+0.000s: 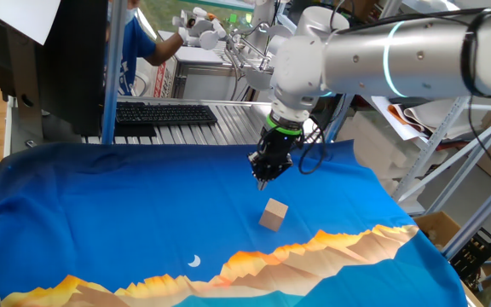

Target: Approach and touch the side of the small block

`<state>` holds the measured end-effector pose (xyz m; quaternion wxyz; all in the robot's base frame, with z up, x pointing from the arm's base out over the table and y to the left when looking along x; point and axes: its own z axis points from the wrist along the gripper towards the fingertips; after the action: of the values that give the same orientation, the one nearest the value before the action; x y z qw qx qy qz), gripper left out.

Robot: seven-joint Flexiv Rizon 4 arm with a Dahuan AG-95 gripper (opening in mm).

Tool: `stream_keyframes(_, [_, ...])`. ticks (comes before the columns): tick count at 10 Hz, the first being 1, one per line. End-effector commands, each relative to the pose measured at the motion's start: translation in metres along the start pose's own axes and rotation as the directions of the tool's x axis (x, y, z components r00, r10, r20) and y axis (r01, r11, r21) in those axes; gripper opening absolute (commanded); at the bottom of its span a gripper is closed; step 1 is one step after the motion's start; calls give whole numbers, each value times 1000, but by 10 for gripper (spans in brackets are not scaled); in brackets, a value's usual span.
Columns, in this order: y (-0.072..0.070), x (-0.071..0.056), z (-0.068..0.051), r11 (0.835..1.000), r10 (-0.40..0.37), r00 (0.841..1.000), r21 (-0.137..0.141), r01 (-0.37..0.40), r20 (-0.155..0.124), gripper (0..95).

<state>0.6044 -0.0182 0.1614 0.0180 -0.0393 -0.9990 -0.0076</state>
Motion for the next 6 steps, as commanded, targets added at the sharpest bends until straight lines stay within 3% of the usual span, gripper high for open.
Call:
stream_keyframes(1, [1, -4, 0, 1000, -3, 1000, -13, 3, -18, 0])
stream_keyframes(6, [2, -4, 1, 999, -38, 999, -20, 38, -12, 0])
